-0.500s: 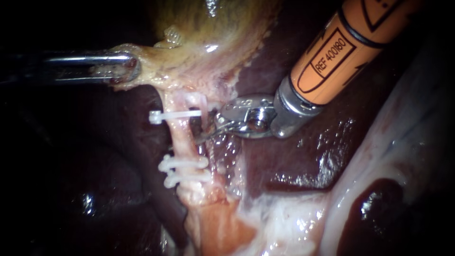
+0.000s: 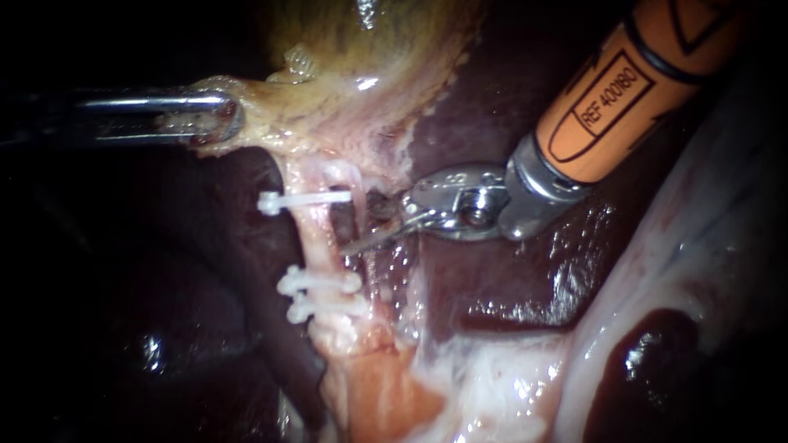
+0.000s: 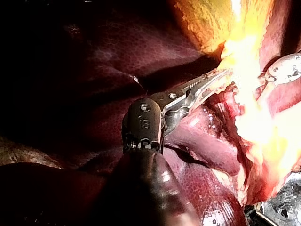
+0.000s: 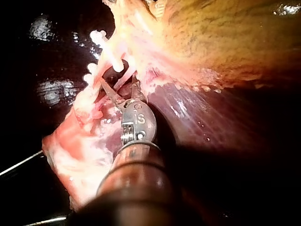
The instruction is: Go to the cutting position left tube
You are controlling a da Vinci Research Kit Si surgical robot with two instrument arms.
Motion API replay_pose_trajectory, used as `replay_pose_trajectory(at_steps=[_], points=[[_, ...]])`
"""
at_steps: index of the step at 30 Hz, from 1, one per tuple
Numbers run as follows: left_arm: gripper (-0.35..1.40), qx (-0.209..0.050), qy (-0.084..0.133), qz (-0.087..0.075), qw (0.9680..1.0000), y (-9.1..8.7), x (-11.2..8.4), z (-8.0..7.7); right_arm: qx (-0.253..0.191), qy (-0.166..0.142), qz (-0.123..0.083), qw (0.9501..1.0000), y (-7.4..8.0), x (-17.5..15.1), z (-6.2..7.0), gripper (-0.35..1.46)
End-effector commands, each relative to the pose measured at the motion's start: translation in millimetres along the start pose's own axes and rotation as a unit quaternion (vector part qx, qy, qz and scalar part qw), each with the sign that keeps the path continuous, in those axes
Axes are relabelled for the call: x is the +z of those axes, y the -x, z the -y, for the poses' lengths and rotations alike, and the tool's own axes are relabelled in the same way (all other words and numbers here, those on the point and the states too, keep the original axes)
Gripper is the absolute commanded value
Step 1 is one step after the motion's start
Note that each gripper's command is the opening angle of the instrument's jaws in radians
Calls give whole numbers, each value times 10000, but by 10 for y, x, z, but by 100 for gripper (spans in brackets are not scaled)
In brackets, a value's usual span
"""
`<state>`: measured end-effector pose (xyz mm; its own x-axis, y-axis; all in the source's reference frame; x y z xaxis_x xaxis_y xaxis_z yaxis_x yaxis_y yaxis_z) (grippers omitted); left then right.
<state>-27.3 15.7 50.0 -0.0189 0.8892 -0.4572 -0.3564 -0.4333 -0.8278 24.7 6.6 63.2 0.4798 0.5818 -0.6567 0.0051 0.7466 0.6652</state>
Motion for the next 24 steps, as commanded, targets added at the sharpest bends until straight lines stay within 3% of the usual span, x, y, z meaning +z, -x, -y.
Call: replay_pose_trajectory(at_steps=[1,13,24], points=[[-35,1,1,0,10000,0,0,0,20,-17,5,10000,1,-4,1,141],[-35,0,5,2,10000,0,-1,0,49,-120,1,9999,4,-41,13,141],[-35,0,5,3,10000,0,-2,0,94,-509,-116,9986,-11,-42,43,141]])
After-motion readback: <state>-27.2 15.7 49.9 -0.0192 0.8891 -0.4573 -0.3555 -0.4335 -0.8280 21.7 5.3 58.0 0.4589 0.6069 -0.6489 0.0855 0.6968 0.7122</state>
